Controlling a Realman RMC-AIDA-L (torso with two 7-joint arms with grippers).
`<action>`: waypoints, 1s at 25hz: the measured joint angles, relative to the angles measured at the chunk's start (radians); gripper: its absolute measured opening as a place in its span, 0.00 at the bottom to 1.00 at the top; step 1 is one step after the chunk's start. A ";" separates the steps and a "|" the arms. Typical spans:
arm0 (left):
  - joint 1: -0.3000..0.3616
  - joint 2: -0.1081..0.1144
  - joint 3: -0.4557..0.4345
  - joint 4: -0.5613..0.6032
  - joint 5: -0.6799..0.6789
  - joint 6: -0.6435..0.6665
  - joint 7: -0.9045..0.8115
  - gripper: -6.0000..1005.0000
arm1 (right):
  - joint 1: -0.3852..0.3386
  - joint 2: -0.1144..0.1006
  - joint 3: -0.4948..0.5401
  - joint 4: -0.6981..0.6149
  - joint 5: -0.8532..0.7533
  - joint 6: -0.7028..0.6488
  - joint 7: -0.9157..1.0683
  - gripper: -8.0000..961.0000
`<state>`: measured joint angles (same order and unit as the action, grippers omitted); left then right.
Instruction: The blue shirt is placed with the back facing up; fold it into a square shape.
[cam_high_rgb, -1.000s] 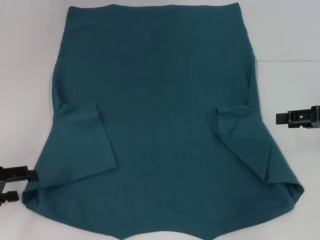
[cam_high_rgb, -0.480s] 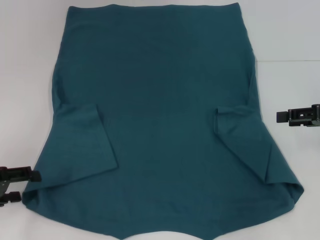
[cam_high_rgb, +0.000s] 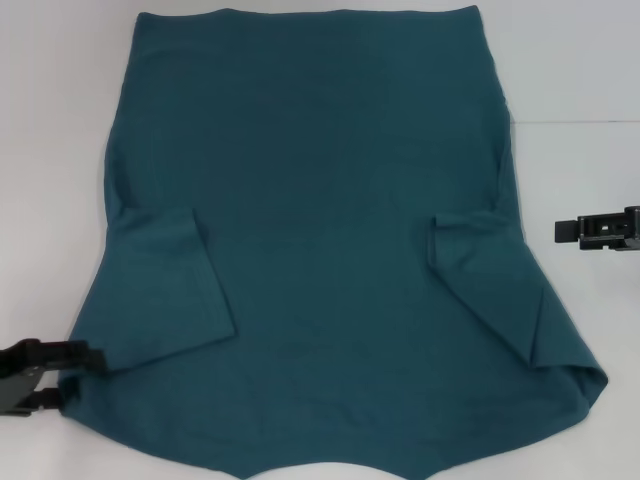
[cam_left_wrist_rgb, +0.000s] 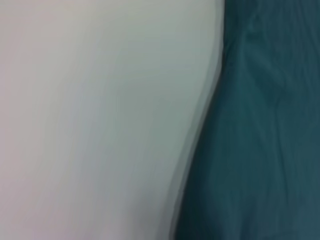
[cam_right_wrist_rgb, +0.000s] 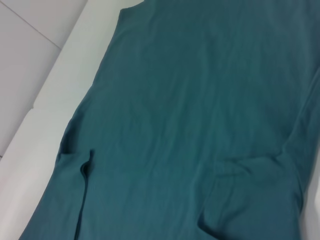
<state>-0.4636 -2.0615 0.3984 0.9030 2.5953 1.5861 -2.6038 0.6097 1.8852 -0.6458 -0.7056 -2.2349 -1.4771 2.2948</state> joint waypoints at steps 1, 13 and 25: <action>-0.004 0.000 0.004 -0.005 0.000 -0.003 0.000 0.87 | 0.001 0.000 0.000 0.001 0.000 0.001 0.000 0.67; -0.067 0.000 0.015 -0.051 -0.005 -0.007 0.013 0.85 | -0.001 0.000 0.011 0.003 0.000 -0.001 -0.010 0.67; -0.078 0.001 0.032 -0.054 0.001 -0.028 -0.001 0.75 | -0.001 0.003 0.028 0.003 0.000 -0.014 -0.023 0.67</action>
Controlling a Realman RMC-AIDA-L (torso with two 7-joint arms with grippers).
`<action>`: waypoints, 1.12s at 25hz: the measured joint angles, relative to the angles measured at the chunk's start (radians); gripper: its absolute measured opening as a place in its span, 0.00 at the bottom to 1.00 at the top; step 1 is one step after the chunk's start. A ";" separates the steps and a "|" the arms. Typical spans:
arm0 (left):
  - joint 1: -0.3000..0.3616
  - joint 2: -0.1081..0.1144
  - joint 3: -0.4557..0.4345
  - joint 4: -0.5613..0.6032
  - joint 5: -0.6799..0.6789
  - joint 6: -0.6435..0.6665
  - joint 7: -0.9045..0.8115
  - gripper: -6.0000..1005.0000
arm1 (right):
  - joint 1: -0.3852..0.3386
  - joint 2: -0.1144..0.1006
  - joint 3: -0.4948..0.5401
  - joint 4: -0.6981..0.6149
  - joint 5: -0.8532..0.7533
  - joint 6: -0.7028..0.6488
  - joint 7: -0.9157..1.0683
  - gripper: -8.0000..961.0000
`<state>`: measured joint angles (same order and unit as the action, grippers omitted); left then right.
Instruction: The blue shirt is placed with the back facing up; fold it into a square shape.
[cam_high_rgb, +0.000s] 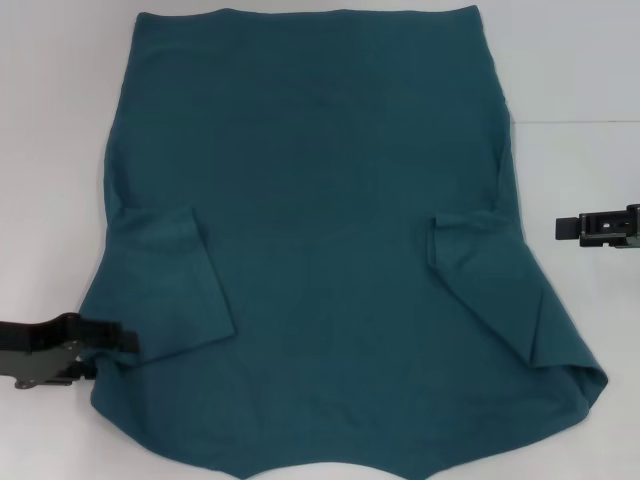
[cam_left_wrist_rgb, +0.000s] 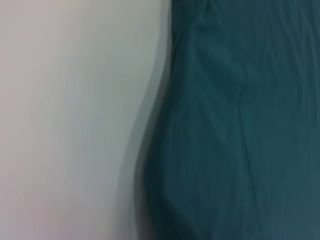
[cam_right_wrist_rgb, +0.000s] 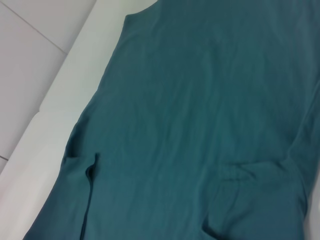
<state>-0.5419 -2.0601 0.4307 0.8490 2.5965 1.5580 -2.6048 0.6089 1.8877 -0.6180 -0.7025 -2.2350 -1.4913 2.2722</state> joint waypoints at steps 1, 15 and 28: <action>-0.001 0.000 0.006 0.000 0.000 -0.002 0.000 0.74 | 0.000 0.000 0.000 0.000 0.000 -0.003 0.000 0.67; -0.004 -0.001 0.032 -0.003 -0.010 -0.012 0.043 0.28 | -0.015 -0.002 0.044 0.001 -0.004 -0.001 0.000 0.67; -0.003 0.012 0.020 -0.006 -0.147 0.049 0.131 0.04 | -0.046 -0.071 0.041 -0.011 -0.144 -0.150 0.053 0.67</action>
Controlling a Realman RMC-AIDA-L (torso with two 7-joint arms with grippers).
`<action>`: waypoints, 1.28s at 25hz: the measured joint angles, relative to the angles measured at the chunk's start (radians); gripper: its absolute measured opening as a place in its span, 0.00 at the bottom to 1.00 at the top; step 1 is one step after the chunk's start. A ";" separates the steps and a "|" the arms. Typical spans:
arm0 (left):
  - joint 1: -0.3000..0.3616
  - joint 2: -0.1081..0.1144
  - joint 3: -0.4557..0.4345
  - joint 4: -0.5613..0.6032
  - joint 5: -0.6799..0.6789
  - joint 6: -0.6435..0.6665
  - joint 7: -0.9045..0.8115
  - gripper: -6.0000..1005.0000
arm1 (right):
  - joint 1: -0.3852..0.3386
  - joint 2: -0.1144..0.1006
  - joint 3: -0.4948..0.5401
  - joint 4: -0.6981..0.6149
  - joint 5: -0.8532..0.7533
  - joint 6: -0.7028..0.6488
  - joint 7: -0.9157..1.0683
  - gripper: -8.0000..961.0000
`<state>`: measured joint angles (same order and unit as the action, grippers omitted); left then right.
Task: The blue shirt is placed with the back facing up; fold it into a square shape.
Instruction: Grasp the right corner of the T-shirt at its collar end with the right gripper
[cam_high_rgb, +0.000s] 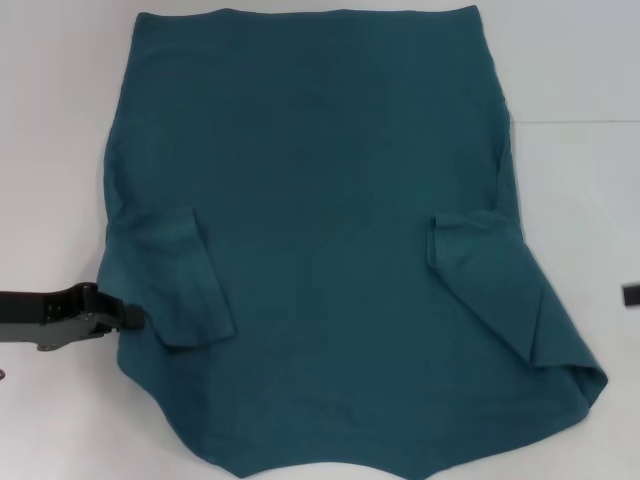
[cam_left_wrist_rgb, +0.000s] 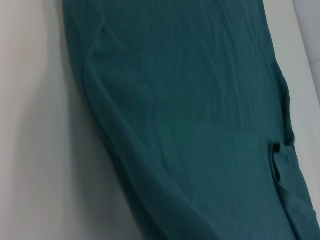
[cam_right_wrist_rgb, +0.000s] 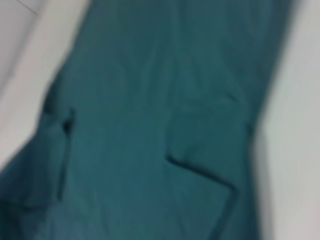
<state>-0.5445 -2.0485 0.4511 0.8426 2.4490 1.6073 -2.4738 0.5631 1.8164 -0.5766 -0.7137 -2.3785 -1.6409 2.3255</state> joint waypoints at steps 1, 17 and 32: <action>-0.001 0.000 0.000 -0.001 0.000 -0.005 0.000 0.03 | -0.003 -0.005 0.001 -0.002 -0.020 -0.008 0.005 0.67; -0.006 0.001 0.000 -0.030 -0.001 -0.032 0.002 0.03 | 0.002 0.076 -0.019 -0.013 -0.119 0.014 -0.209 0.67; -0.002 -0.002 0.000 -0.039 -0.001 -0.036 0.003 0.03 | 0.005 0.112 -0.094 -0.011 -0.130 0.097 -0.205 0.66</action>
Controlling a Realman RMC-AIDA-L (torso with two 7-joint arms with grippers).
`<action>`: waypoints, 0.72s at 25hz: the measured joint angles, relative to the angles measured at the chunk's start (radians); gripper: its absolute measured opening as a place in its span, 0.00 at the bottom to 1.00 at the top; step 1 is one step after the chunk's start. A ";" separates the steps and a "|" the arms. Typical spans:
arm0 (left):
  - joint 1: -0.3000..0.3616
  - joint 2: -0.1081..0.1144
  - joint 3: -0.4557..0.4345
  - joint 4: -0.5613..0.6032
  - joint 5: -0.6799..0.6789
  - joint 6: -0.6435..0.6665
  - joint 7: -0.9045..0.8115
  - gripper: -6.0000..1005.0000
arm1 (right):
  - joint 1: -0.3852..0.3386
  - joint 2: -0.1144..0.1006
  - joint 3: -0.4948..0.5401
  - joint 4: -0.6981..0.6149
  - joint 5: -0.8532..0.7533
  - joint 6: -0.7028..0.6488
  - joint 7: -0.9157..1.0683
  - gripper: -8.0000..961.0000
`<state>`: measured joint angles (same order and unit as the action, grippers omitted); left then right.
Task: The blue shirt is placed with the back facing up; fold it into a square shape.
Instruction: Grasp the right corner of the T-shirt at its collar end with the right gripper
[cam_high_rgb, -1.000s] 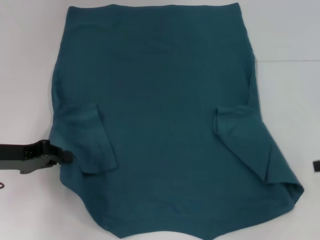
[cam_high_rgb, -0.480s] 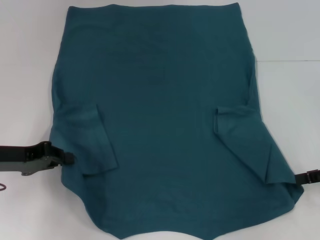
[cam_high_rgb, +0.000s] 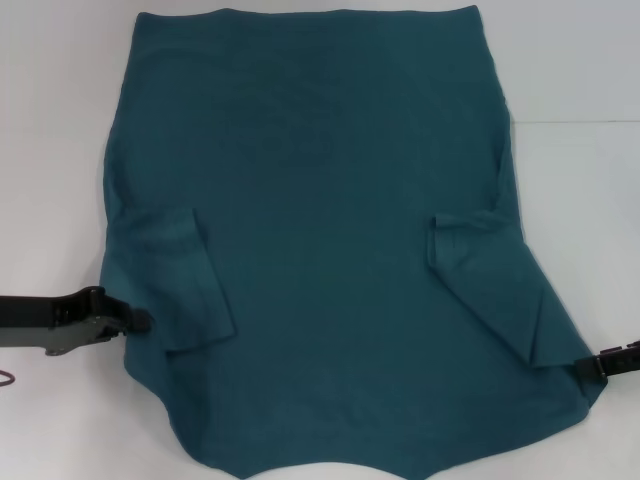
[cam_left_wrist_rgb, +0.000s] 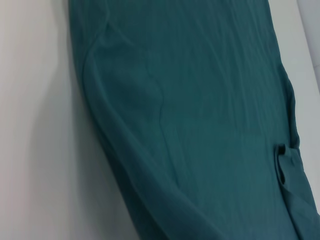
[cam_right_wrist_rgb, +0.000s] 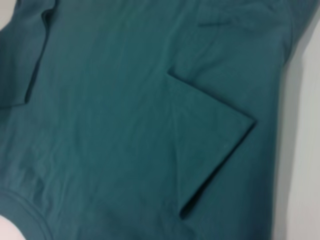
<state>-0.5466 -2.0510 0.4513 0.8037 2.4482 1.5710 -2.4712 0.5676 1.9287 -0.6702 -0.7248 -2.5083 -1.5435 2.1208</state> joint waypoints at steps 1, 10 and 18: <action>0.000 0.000 0.000 -0.003 0.000 -0.002 0.000 0.03 | 0.000 0.001 -0.001 0.000 0.000 0.003 0.000 0.66; -0.002 0.000 0.000 -0.005 0.000 -0.009 0.000 0.03 | 0.009 0.016 -0.029 0.006 -0.001 0.018 -0.001 0.66; -0.003 0.002 0.000 -0.005 0.000 -0.022 -0.005 0.03 | 0.036 0.034 -0.052 0.009 -0.016 0.016 0.004 0.66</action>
<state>-0.5492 -2.0493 0.4511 0.7992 2.4482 1.5494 -2.4761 0.6036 1.9631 -0.7225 -0.7161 -2.5239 -1.5277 2.1247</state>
